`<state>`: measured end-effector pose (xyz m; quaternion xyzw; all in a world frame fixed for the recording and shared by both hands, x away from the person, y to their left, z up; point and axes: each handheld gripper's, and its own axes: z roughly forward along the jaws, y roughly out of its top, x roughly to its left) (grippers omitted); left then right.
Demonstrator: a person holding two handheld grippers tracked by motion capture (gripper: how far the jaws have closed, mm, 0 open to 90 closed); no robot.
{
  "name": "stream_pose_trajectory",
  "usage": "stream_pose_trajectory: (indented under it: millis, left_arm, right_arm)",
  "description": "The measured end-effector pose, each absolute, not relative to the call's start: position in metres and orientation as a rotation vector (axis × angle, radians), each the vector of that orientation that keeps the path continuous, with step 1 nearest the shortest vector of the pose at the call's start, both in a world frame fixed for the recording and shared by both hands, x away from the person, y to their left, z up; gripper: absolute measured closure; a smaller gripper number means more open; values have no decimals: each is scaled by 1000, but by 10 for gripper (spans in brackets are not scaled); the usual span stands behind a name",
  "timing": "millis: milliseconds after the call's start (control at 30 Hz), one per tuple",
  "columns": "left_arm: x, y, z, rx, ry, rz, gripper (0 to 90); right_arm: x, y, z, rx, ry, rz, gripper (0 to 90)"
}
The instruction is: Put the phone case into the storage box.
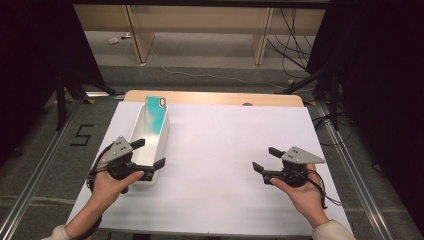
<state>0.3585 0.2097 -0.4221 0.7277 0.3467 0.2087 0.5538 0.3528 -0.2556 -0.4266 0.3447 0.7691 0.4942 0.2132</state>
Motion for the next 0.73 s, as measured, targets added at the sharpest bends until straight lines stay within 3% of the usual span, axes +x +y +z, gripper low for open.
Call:
stream_pose_trajectory:
  millis: [733]
  left_arm:
    - [356,209,-427,1716,818,492,0]
  right_arm:
    - [355,-253,-430,921,2085,1415,223]
